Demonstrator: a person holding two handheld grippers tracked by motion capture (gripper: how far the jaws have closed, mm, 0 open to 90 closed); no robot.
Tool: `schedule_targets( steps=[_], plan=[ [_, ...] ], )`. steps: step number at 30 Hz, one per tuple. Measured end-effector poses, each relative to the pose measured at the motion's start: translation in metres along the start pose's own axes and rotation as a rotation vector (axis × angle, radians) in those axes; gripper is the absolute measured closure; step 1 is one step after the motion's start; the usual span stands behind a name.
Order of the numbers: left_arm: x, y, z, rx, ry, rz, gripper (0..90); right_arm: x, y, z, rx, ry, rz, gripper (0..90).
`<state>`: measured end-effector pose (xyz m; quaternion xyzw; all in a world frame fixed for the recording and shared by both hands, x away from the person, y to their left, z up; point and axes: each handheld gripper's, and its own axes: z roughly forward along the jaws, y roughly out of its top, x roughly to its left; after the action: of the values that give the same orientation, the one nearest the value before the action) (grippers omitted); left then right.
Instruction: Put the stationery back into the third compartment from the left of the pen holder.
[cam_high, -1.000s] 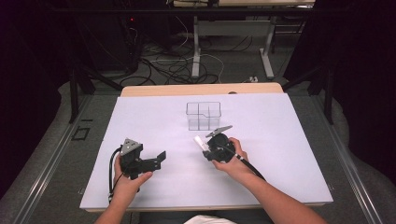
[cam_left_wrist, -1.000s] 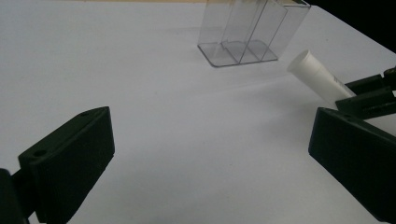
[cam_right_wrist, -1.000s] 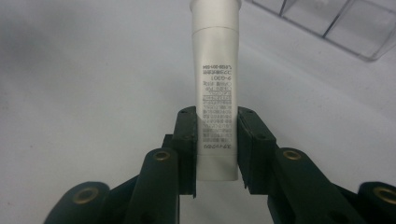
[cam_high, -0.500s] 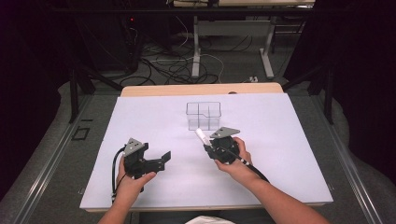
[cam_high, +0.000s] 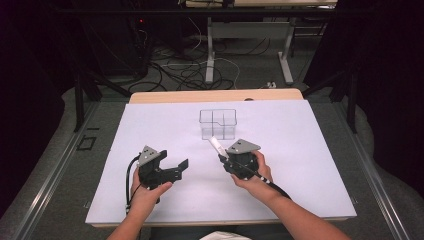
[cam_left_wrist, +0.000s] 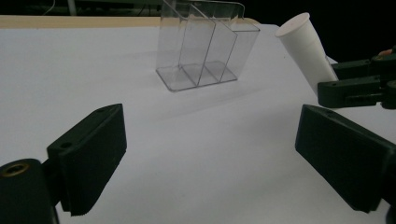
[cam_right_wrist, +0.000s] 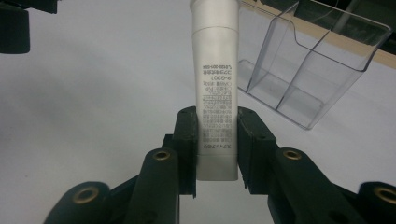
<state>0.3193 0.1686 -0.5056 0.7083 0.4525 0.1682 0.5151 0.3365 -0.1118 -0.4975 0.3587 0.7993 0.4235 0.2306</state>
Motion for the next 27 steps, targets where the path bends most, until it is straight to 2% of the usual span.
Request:
schedule_targets(
  steps=[6,8,18,20,23,27],
  plan=[
    [-0.004,0.009,0.001,-0.017,0.000,0.006,15.2,-0.001,0.001,-0.005,-0.020,-0.014,0.006,71.1],
    [-0.008,0.014,0.002,-0.034,-0.015,-0.010,16.0,-0.001,0.001,-0.006,-0.035,-0.022,0.011,71.1],
    [-0.027,0.036,0.012,-0.077,-0.087,-0.036,21.5,0.001,0.002,-0.010,-0.064,-0.042,0.006,71.2],
    [-0.029,0.039,0.014,-0.080,-0.109,-0.047,25.7,0.001,0.003,-0.010,-0.070,-0.039,0.008,71.1],
    [-0.034,0.043,0.016,-0.075,-0.132,-0.052,26.4,0.001,0.003,-0.009,-0.074,-0.037,0.005,71.2],
    [-0.040,0.048,0.021,-0.043,-0.168,-0.084,27.5,0.003,0.003,-0.007,-0.077,-0.038,0.002,71.2]
  ],
)
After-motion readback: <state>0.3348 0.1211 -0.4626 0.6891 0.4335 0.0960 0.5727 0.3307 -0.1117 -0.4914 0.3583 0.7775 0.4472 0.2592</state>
